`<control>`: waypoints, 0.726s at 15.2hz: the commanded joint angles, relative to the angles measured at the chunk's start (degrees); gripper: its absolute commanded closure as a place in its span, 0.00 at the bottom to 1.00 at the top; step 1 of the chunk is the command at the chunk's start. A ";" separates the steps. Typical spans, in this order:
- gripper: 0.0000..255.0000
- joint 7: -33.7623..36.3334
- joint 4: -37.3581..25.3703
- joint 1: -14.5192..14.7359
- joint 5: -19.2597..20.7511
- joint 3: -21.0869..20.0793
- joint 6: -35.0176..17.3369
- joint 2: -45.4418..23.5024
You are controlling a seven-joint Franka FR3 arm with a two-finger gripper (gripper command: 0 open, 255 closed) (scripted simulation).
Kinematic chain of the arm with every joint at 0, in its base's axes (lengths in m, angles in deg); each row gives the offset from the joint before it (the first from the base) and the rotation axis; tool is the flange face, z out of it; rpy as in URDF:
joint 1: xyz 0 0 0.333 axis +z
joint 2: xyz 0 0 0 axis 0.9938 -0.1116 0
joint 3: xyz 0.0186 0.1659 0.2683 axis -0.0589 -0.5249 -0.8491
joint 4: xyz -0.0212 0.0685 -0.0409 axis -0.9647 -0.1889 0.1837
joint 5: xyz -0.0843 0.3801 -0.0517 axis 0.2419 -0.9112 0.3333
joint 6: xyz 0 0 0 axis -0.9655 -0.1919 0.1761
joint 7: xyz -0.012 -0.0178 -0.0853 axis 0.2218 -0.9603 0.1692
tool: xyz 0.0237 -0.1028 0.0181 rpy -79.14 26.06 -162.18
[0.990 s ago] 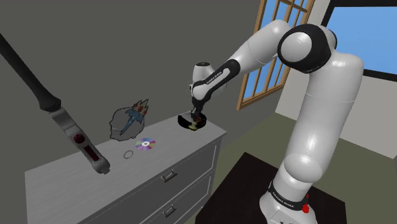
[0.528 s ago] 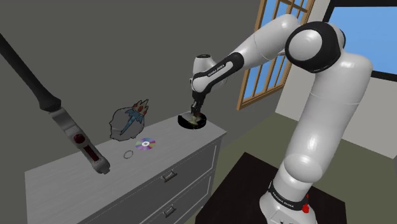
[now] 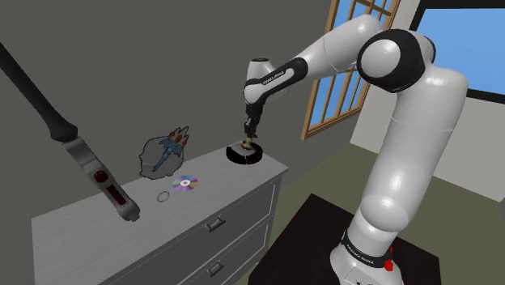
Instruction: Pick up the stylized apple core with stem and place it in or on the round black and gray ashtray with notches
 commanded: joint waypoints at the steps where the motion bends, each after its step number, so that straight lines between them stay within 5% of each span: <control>1: 1.00 -2.15 -5.33 -0.84 -1.16 0.52 1.29 -3.89; 9: 1.00 -10.01 -27.98 -5.62 -5.43 1.62 9.40 -18.00; 11: 1.00 -9.94 -27.04 -5.66 -5.45 1.57 8.04 -18.44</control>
